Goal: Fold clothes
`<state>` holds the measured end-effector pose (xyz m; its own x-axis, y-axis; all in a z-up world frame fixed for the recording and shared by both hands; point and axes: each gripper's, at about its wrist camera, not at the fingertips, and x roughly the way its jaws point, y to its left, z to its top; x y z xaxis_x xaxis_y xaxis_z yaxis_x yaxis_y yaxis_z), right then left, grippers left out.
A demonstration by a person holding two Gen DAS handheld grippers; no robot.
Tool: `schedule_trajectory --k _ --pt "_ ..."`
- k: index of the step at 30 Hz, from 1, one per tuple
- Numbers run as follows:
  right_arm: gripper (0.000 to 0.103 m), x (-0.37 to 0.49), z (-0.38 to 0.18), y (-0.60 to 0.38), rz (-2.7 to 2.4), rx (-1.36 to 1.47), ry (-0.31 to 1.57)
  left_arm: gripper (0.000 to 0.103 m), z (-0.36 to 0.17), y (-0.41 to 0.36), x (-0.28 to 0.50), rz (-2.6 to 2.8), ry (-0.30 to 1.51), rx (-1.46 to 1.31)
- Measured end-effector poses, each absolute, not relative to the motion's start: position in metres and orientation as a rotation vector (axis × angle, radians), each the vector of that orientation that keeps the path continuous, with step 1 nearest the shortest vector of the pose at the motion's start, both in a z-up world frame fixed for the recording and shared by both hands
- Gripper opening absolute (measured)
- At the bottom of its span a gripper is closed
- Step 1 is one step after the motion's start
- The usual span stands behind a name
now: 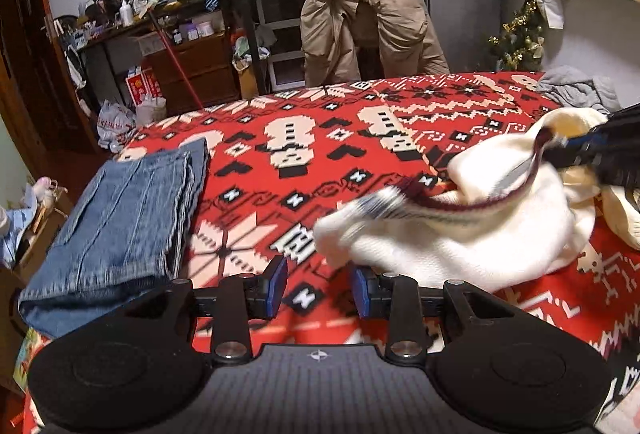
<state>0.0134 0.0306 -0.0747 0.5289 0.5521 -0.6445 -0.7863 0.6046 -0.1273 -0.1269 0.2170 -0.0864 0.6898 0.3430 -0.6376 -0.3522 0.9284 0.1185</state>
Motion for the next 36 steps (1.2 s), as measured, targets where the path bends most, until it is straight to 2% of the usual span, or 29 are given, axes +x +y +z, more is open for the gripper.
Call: schedule_trajectory --k 5,12,15,25,33,36 --pt "0.007 0.045 -0.054 -0.002 0.708 -0.261 0.626 0.036 -0.075 0.213 -0.121 0.341 0.668 0.006" --pt "0.007 0.045 -0.047 -0.031 0.692 -0.261 0.628 0.042 -0.069 0.195 -0.097 0.233 0.619 0.218" --pt "0.007 0.042 -0.048 -0.036 0.689 -0.251 0.634 0.043 -0.075 0.21 -0.075 0.246 0.651 0.221" --pt "0.007 0.042 -0.052 -0.045 0.694 -0.209 0.667 0.043 -0.085 0.258 -0.032 -0.022 0.773 -0.024" --pt "0.008 0.049 -0.056 -0.049 0.7 -0.164 0.698 0.043 -0.1 0.3 -0.01 -0.118 0.823 -0.436" --pt "0.008 0.049 -0.057 -0.05 0.702 -0.154 0.704 0.049 -0.1 0.312 -0.008 -0.201 0.819 -0.535"
